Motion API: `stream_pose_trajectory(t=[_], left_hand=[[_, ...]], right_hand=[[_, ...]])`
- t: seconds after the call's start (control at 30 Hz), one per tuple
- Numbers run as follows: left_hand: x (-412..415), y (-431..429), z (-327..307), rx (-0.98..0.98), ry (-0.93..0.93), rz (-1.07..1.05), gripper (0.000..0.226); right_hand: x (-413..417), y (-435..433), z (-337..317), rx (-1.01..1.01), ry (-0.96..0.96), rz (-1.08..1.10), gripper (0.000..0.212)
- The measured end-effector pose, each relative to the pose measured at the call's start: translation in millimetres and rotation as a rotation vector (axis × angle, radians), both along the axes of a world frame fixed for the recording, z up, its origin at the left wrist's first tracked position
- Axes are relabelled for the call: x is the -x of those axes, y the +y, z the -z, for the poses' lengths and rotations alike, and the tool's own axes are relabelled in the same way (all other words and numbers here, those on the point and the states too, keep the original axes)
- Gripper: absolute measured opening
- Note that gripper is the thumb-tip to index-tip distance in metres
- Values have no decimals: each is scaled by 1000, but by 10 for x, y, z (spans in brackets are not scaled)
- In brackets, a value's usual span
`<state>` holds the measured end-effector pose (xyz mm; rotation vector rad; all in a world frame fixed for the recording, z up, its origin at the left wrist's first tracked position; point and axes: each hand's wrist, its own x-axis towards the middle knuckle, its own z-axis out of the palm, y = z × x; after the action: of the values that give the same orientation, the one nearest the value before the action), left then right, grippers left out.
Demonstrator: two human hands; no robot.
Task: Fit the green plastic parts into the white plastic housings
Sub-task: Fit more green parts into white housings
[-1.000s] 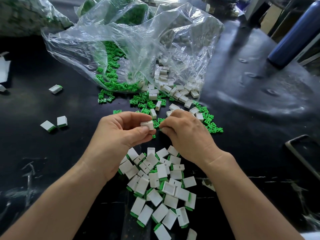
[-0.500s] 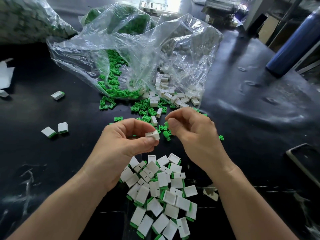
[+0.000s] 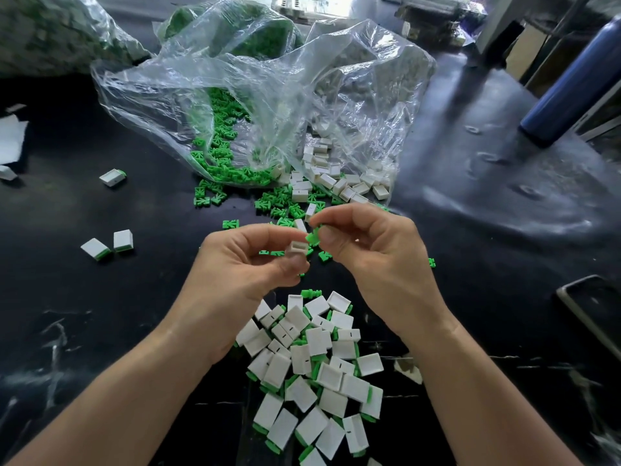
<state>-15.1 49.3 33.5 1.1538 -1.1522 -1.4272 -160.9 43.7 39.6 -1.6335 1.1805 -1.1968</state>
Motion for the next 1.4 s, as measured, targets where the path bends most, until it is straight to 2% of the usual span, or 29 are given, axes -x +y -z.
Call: stream_pose_trajectory(t=[0.13,0.47,0.67,0.77,0.9,1.1,1.23,1.4], left_hand=[[14,12,2,12,-15,-4,16],[3,22,-16,25,-34,6,16],[0,27,6,48,-63,-10,14],[2,38,16,104,-136,-8,9],[-1,49,25,197,-262,-13,23],[-26,61,29,263,-408,25,20],[-31,75,16,328,-544,39,17],[-36,67,1,299,-516,15,13]], right_hand=[[-11,8,-15,-25,-48,-32,26],[-2,-1,-2,-21,45,-12,26],[-9,-8,48,-33,68,-3,12],[-6,-11,68,-9,128,12,7],[-6,-10,66,19,153,-1,7],[31,-24,50,-3,167,-84,12],[32,-20,81,48,234,-125,6],[19,-26,101,95,228,-93,7]])
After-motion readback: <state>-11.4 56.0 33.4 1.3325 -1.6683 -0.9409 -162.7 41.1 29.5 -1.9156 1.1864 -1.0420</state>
